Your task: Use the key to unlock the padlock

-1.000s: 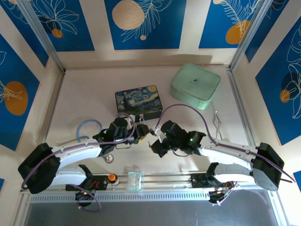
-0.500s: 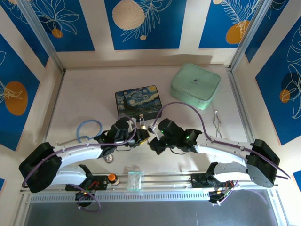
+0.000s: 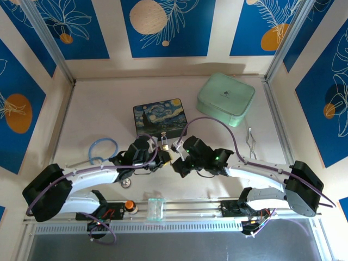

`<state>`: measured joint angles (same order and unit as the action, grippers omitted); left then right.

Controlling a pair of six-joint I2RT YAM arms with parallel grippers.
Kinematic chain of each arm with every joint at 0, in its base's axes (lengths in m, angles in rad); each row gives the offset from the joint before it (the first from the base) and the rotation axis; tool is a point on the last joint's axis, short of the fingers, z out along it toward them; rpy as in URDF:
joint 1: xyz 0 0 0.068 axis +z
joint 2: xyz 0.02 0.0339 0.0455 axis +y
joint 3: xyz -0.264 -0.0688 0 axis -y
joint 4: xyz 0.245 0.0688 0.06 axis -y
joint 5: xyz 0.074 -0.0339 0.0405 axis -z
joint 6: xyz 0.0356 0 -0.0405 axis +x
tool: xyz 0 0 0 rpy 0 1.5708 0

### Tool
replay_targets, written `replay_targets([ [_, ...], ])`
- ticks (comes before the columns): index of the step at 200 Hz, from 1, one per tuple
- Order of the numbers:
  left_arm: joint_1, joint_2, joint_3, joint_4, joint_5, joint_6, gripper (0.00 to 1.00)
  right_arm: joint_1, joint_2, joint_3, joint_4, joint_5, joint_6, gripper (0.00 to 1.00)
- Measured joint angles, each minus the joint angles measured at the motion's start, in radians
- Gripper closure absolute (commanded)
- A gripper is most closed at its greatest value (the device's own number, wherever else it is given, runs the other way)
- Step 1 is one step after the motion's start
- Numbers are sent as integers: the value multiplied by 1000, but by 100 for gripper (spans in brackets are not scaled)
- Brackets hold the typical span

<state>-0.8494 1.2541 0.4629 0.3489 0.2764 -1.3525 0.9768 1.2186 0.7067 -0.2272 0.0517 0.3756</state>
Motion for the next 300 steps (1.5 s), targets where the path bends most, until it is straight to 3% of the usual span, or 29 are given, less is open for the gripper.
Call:
replay_targets([
  [5, 0, -1, 0, 0, -3, 0, 100, -3, 0, 0, 2, 0, 9, 36],
  [11, 0, -5, -2, 1, -11, 0, 100, -7, 0, 0, 5, 4, 26, 5],
  [13, 0, -6, -2, 1, -12, 0, 100, -9, 0, 0, 8, 5, 28, 1],
  [58, 2, -57, -27, 65, -116, 17, 100, -127, -112, -93, 179, -31, 243, 0],
  [85, 3, -57, -62, 215, -175, 24, 100, -209, -114, -137, 349, -127, 423, 9],
  [119, 3, -57, -93, 397, -231, 37, 100, -219, -102, -211, 590, -218, 626, 32],
  [160, 3, -57, -114, 565, -278, 61, 100, -224, -86, -247, 768, -267, 740, 44],
  [176, 3, -56, -116, 623, -286, 68, 100, -225, -62, -248, 840, -287, 760, 55],
  [214, 3, -56, -118, 685, -290, 79, 100, -240, -17, -249, 944, -315, 804, 57],
  [252, 3, -77, -118, 682, -297, 85, 100, -259, -3, -249, 1004, -328, 824, 75],
  [300, 3, -107, -125, 668, -310, 103, 100, -259, 29, -248, 1078, -351, 842, 73],
])
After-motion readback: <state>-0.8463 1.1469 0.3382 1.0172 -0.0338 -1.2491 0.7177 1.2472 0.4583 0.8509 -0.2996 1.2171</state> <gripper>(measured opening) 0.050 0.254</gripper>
